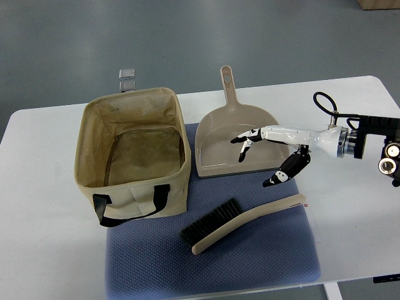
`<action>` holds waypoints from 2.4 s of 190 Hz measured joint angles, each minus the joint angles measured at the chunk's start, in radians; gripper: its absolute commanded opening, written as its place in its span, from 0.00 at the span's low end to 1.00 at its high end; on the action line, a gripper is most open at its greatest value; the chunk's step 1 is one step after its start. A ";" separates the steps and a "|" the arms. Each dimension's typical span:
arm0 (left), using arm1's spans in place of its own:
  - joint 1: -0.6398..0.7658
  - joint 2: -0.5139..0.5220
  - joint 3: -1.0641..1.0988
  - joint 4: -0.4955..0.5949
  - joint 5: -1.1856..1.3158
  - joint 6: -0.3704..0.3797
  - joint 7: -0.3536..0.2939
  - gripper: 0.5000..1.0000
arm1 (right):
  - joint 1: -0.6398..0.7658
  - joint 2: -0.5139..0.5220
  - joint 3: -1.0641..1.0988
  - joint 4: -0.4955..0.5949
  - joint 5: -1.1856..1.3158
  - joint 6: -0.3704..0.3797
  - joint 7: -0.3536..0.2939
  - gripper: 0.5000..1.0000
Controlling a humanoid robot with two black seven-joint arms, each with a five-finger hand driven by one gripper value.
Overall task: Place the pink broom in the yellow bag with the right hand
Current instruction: 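Reach the right hand down toward the beige brush handle, then close the right hand around the brush handle near its end, then lift the brush with the right hand and carry it over the basket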
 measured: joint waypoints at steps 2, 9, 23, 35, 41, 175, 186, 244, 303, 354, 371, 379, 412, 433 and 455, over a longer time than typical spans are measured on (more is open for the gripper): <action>0.000 0.000 0.000 0.000 0.000 0.000 0.000 1.00 | -0.001 -0.001 -0.006 0.002 -0.016 -0.006 0.000 0.84; 0.000 0.000 0.000 0.000 0.000 0.000 0.000 1.00 | -0.003 -0.002 -0.022 0.006 -0.054 -0.025 0.000 0.84; 0.000 0.000 0.000 0.000 0.000 0.000 0.000 1.00 | -0.007 -0.003 -0.056 0.008 -0.110 -0.067 0.000 0.84; 0.000 0.000 0.000 0.000 0.000 0.000 0.000 1.00 | -0.009 -0.003 -0.080 0.008 -0.138 -0.096 -0.001 0.82; 0.000 0.000 0.000 0.000 0.000 0.000 0.000 1.00 | -0.010 -0.003 -0.090 0.009 -0.153 -0.108 -0.002 0.82; 0.000 0.000 0.000 0.000 0.000 0.000 0.000 1.00 | -0.073 0.013 -0.154 -0.001 -0.336 -0.236 -0.045 0.53; 0.000 0.000 0.000 0.000 0.000 0.000 0.000 1.00 | -0.074 0.014 -0.155 -0.002 -0.339 -0.242 -0.045 0.45; 0.000 0.000 0.000 0.000 0.000 0.000 0.000 1.00 | -0.081 0.013 -0.155 -0.007 -0.366 -0.283 -0.046 0.00; 0.000 0.000 0.000 0.000 0.000 0.000 0.000 1.00 | -0.070 -0.012 -0.112 -0.022 -0.344 -0.391 -0.042 0.00; 0.000 0.000 0.000 0.000 0.000 0.000 0.000 1.00 | -0.022 -0.098 -0.023 -0.029 -0.213 -0.409 -0.038 0.00; 0.000 0.000 0.000 0.000 0.000 0.000 0.000 1.00 | 0.029 -0.141 -0.020 -0.031 -0.151 -0.410 -0.040 0.00; 0.000 0.000 0.000 0.000 0.000 0.000 0.000 1.00 | 0.054 -0.159 -0.020 -0.034 -0.127 -0.410 -0.041 0.00; 0.000 0.000 0.000 0.000 0.000 0.000 0.000 1.00 | 0.184 -0.191 -0.020 -0.089 -0.079 -0.399 -0.044 0.00; 0.000 0.000 0.000 0.000 0.000 0.000 0.000 1.00 | 0.262 -0.176 -0.020 -0.131 -0.077 -0.392 -0.047 0.00; 0.000 0.000 0.000 0.000 0.000 0.000 0.000 1.00 | 0.338 -0.110 -0.028 -0.150 -0.081 -0.371 -0.068 0.00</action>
